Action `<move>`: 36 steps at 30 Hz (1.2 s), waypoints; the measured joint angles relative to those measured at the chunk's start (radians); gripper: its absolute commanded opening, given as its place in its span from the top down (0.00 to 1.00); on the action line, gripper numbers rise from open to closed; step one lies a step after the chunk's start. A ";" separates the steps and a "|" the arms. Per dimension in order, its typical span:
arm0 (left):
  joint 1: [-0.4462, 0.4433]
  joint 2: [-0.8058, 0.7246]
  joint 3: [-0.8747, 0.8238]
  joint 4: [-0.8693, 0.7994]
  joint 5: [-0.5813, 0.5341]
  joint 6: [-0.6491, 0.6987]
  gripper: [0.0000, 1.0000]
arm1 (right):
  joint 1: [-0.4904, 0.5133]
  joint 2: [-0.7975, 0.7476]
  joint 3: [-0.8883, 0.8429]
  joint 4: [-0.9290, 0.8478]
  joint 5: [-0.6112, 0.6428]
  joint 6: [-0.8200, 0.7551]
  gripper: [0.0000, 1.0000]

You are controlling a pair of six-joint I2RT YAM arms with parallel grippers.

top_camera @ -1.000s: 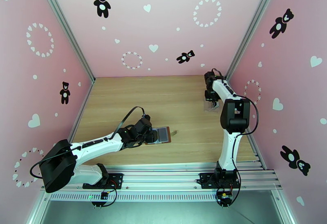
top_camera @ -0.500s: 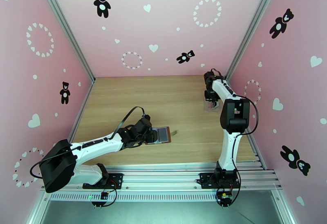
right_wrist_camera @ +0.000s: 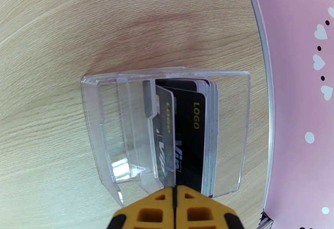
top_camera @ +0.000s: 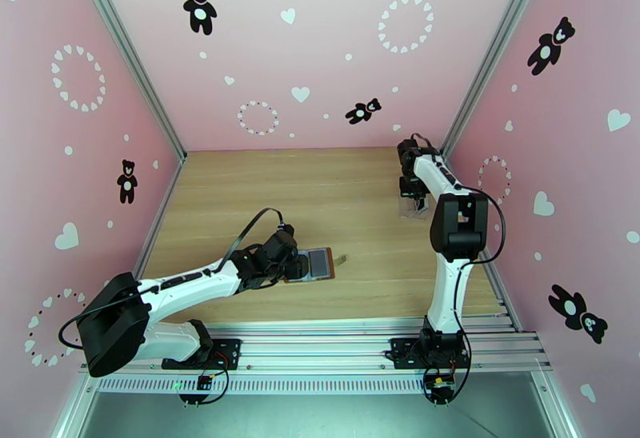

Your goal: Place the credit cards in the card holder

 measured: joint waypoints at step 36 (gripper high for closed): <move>0.000 -0.014 -0.012 -0.001 -0.001 0.000 0.47 | -0.008 -0.019 -0.053 0.050 -0.098 0.032 1.00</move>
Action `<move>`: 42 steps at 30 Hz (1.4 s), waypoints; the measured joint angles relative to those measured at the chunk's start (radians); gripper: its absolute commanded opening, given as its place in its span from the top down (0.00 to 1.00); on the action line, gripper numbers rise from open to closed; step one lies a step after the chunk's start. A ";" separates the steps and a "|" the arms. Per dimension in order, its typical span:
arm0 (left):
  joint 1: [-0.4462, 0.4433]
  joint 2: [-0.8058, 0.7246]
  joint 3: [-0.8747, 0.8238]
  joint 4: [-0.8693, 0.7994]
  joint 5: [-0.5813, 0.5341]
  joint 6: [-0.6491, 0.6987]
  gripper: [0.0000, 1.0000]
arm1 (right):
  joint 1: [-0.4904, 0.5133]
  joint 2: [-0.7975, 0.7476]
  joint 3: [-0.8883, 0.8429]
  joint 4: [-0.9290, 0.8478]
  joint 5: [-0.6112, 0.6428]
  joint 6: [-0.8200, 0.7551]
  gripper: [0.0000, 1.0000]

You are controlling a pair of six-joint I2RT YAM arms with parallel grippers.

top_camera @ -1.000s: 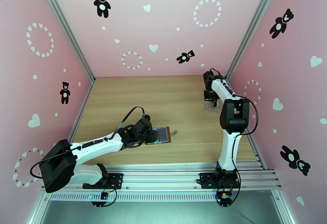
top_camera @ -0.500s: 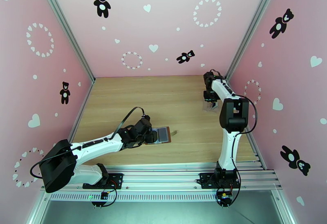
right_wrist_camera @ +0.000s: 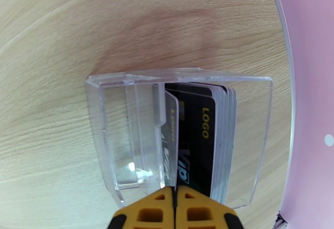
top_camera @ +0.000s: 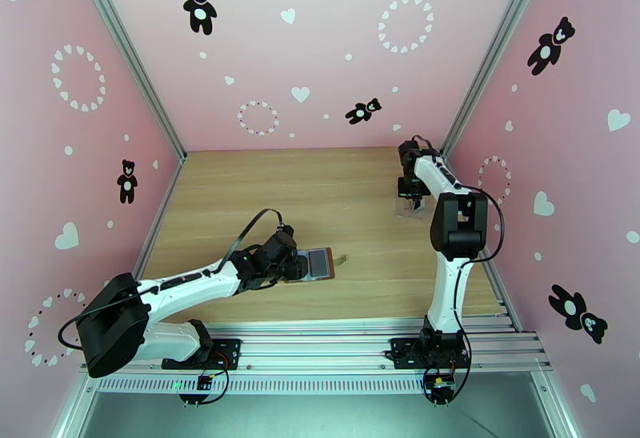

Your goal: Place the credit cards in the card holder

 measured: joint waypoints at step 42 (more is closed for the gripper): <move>0.038 -0.084 -0.187 0.127 0.012 -0.080 0.56 | 0.619 -0.744 -0.931 0.574 -0.628 0.376 1.00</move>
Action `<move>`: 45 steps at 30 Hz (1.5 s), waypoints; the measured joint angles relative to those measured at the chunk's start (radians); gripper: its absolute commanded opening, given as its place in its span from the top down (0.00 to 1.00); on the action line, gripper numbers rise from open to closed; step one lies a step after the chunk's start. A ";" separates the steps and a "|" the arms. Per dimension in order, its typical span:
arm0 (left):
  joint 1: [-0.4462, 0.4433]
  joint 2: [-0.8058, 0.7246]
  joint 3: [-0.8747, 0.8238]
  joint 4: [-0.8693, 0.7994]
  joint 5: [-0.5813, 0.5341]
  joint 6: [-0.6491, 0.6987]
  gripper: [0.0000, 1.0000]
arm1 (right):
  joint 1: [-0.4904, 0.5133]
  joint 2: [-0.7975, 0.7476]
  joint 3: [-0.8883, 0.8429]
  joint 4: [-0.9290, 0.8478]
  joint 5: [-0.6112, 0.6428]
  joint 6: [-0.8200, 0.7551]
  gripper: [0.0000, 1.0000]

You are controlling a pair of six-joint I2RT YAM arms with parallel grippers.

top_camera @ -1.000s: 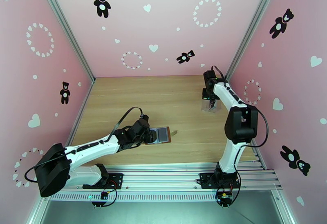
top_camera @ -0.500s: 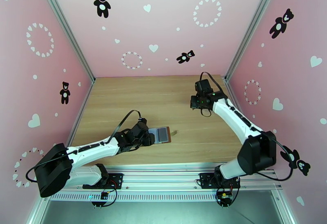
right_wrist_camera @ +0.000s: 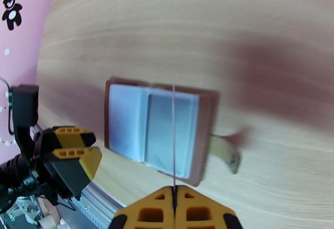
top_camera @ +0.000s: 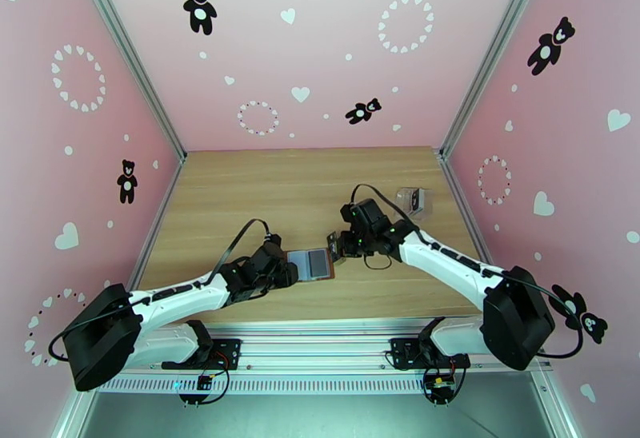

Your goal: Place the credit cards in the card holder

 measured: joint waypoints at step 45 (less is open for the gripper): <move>0.068 0.158 0.019 0.112 0.088 -0.003 0.65 | 0.111 0.185 -0.111 0.359 -0.019 0.232 1.00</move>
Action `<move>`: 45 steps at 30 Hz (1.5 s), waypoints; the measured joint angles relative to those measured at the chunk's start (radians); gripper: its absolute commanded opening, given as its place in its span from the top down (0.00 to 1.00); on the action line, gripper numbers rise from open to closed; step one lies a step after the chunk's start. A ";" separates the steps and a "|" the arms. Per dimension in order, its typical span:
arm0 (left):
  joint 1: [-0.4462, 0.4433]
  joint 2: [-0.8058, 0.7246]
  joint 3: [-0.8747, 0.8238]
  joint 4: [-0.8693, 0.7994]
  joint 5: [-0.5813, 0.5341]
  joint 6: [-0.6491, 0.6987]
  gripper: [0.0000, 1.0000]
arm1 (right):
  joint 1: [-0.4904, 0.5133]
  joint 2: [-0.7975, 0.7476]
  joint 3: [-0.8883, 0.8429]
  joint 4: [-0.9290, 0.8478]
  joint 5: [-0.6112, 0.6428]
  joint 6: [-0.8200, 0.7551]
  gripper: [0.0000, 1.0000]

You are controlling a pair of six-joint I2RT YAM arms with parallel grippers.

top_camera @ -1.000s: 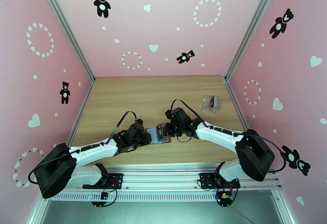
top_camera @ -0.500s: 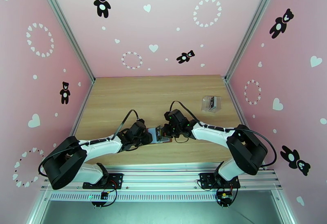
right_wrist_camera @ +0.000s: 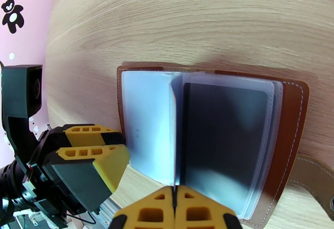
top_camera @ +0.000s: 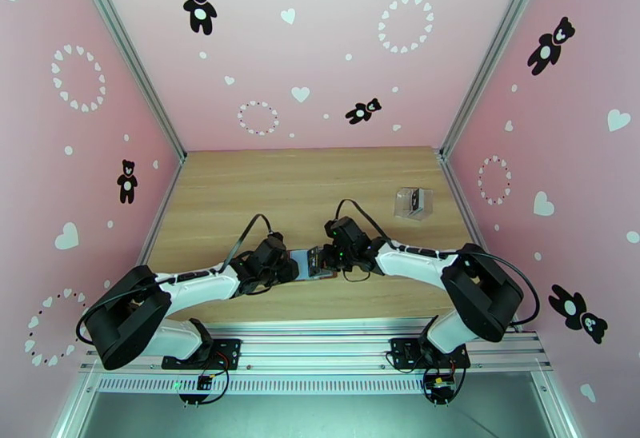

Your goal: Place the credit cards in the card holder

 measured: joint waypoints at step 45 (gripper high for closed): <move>0.000 0.000 0.000 0.000 0.000 0.000 0.65 | -0.035 0.076 -0.049 0.124 -0.050 0.015 1.00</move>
